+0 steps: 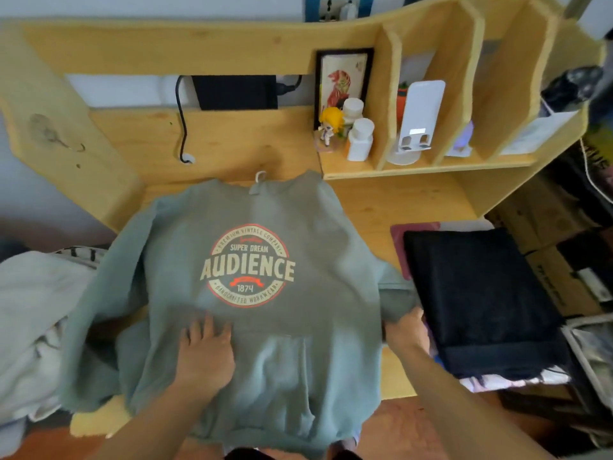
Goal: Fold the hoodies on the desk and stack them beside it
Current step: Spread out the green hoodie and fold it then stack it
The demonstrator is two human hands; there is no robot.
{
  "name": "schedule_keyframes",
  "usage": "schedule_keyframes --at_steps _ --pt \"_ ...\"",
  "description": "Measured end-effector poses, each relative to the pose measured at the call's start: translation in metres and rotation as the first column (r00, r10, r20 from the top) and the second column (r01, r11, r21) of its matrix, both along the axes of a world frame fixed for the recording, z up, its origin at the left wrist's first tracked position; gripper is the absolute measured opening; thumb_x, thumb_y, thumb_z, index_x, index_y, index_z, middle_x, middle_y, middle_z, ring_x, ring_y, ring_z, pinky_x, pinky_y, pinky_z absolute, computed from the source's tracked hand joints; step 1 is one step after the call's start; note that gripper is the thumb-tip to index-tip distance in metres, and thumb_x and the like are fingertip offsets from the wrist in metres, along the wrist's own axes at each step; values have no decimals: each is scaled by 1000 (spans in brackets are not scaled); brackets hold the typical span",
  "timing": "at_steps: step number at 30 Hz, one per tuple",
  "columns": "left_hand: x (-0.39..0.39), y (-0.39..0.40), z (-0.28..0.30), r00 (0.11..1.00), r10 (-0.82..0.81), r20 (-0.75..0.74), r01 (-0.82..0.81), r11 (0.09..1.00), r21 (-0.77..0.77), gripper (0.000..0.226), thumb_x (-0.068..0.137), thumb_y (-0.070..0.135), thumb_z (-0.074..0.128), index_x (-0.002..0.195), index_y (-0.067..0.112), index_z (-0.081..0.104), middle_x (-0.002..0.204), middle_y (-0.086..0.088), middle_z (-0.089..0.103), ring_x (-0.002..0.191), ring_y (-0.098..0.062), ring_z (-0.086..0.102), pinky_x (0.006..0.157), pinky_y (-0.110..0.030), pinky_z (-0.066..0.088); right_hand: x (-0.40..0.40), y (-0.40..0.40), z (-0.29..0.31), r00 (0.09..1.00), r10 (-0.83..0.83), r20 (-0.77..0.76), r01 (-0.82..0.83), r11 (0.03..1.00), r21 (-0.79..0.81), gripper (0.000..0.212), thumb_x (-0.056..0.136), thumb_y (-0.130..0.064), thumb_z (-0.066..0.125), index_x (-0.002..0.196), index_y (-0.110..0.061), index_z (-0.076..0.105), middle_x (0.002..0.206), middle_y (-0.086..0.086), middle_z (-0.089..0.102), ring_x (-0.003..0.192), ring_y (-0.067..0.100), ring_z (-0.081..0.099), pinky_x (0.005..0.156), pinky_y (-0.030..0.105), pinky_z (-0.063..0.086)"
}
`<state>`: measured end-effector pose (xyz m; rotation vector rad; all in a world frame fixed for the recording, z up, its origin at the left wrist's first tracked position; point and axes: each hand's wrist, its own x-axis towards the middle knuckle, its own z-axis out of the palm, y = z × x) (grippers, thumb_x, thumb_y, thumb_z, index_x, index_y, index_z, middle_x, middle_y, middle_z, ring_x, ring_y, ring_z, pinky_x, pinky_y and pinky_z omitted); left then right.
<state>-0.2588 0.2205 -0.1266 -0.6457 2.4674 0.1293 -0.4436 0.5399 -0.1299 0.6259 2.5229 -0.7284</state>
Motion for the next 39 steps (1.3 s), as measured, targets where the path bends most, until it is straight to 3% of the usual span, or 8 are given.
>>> schedule_keyframes --at_steps 4,11,15,18,22,25,28,39 --pt "-21 85 23 989 -88 -116 109 976 191 70 102 35 41 162 38 5 170 -12 6 156 -34 10 124 -44 16 -29 1 50 919 243 -310 -272 961 -56 43 81 1 53 119 -15 65 106 14 66 96 41 62 73 38 47" --pt "-36 136 6 998 -40 43 29 975 221 72 99 44 43 161 42 7 172 1 -2 157 -37 -2 125 -51 9 -132 122 181 17 557 -830 -231 810 538 33 63 16 59 79 -9 73 79 13 50 76 33 44 66 41 31" --pt "-49 146 8 996 -28 85 8 976 219 73 99 46 43 161 41 6 171 0 -7 156 -38 -6 124 -53 7 -137 174 144 543 791 -284 -368 527 766 42 77 1 68 117 -9 67 115 18 54 108 40 48 93 51 42" --pt "-49 148 5 996 -24 82 8 982 188 75 97 50 42 161 42 4 171 -1 -8 156 -39 -4 125 -51 10 -113 192 101 888 370 272 -457 772 442 50 94 -14 51 144 -16 47 141 13 52 126 34 53 100 41 47" --pt "-46 149 0 996 -37 81 24 987 157 76 96 52 44 160 45 4 171 1 -4 156 -37 2 123 -50 13 -100 196 73 986 130 -105 -118 987 108 54 96 -32 56 144 -14 40 142 17 50 122 39 54 94 42 48" --pt "-48 151 1 995 -34 98 20 990 141 73 97 50 43 160 45 6 171 2 -2 156 -36 5 123 -50 14 -126 180 71 946 -259 -196 191 932 -308 68 94 -46 61 149 -18 33 144 13 47 116 35 58 89 50 56" --pt "-53 150 -1 995 4 101 -20 988 156 68 99 47 41 160 45 11 171 3 1 156 -34 5 123 -51 17 -161 162 70 756 -619 211 565 456 -687 57 98 -34 64 148 -17 42 144 13 46 115 33 59 90 45 59" --pt "-58 150 -5 985 17 170 -42 989 145 66 101 41 40 160 44 10 171 3 -1 156 -33 3 123 -49 18 -215 178 49 394 -781 484 675 -112 -729 13 88 -34 70 85 -23 65 77 -10 58 70 8 51 96 26 48"
